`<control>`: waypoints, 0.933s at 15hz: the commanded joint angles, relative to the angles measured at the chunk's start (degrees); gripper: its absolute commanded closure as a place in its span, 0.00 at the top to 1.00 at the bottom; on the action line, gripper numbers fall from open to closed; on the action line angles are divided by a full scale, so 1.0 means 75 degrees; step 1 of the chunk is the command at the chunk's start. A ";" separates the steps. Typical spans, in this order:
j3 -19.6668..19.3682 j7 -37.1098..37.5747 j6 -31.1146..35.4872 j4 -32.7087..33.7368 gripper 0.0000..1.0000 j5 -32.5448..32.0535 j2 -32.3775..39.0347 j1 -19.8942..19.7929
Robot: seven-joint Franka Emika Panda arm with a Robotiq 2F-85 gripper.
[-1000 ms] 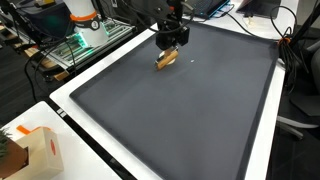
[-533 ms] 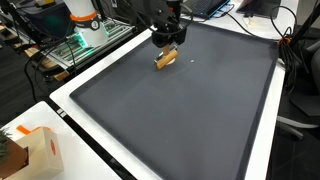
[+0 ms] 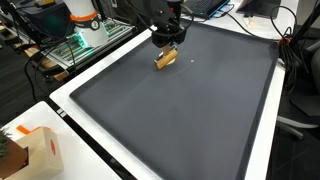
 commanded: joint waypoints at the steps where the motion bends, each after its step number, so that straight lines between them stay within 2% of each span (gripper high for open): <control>1: 0.0035 -0.0078 -0.0199 -0.0050 0.30 -0.0042 0.0221 -0.0013; 2: 0.0033 -0.0075 -0.0195 -0.0036 0.20 -0.0042 0.0231 -0.0016; 3: 0.0034 -0.0070 -0.0208 -0.0021 0.19 -0.0051 0.0249 -0.0015; 14: 0.0087 -0.0299 -0.1471 0.0135 0.19 -0.0084 0.0282 0.0025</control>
